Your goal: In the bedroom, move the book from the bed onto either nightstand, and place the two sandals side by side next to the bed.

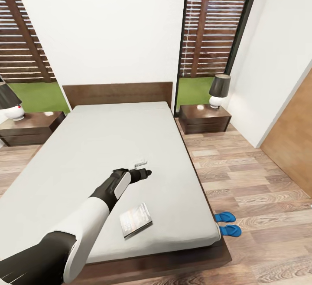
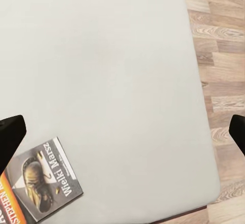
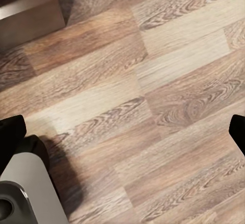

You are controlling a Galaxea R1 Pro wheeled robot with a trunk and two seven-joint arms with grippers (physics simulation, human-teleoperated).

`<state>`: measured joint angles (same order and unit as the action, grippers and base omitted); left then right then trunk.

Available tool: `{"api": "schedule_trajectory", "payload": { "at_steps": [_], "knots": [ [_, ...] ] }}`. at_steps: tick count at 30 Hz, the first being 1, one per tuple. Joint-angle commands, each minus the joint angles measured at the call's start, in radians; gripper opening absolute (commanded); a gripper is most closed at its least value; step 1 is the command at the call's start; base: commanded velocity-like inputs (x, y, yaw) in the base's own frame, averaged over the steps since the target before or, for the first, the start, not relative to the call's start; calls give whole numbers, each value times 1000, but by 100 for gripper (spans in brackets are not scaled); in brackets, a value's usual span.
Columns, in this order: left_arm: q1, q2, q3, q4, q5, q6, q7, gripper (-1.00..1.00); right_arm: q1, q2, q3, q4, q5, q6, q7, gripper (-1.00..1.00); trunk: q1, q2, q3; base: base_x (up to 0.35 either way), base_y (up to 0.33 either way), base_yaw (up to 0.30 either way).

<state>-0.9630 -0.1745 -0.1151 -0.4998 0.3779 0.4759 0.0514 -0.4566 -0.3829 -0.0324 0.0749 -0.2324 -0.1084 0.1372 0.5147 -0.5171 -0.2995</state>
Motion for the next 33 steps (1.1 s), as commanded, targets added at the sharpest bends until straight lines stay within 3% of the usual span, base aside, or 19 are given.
{"api": "schedule_trajectory", "payload": {
  "at_steps": [1, 33],
  "knots": [
    [-1, 0, -2, -1, 7, 3, 5, 100, -2, 0, -3, 5, -7, -8, 7, 100, 4, -9, -5, 0, 0, 0],
    [0, 0, -1, 0, 7, 0, 5, 100, -2, 0, -3, 5, -7, -8, 7, 100, 127, -233, -105, 0, 0, 0]
  ]
}}
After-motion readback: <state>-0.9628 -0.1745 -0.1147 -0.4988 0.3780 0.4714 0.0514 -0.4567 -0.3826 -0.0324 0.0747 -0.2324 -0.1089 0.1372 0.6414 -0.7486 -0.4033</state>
